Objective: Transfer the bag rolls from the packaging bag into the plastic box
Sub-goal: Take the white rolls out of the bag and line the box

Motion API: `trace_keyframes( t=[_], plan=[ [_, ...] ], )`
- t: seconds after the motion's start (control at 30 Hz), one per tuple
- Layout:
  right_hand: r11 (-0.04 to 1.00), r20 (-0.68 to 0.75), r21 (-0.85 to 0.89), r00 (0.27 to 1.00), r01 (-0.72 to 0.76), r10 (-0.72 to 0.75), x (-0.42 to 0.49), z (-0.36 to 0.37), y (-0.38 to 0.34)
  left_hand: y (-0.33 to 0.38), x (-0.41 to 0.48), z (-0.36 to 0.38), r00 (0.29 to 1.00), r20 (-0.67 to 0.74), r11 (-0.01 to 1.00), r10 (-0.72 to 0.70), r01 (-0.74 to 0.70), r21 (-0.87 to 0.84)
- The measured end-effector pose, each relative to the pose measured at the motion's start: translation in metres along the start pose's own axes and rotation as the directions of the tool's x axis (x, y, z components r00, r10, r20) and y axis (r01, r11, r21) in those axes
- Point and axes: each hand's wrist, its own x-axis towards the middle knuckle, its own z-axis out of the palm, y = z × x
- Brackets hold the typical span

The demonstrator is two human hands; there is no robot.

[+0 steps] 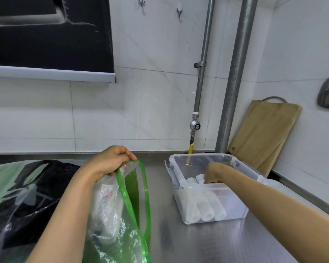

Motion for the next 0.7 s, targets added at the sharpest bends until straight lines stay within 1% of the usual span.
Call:
trace_keyframes(
  t=[0.2, 0.5, 0.63, 0.7],
  plan=[
    [1.000, -0.002, -0.016, 1.000, 0.012, -0.012, 0.004, 0.001, 0.003, 0.000, 0.001, -0.001, 1.000, 0.002, 1.000, -0.007, 0.007, -0.007],
    [0.999, -0.016, 0.043, 1.000, -0.002, 0.002, -0.002, -0.001, 0.001, 0.000, 0.000, 0.000, 1.000, 0.003, 1.000, -0.009, 0.009, -0.010],
    [0.994, -0.020, 0.105, 0.999, -0.025, 0.027, -0.006, -0.006, -0.002, 0.001, 0.000, 0.000, 1.000, 0.006, 1.000, -0.005, 0.005, -0.017],
    [0.986, -0.002, 0.164, 0.999, -0.037, 0.038, -0.010, -0.011, -0.004, 0.002, -0.001, -0.001, 1.000, 0.005, 1.000, 0.002, -0.002, -0.019]
  ],
)
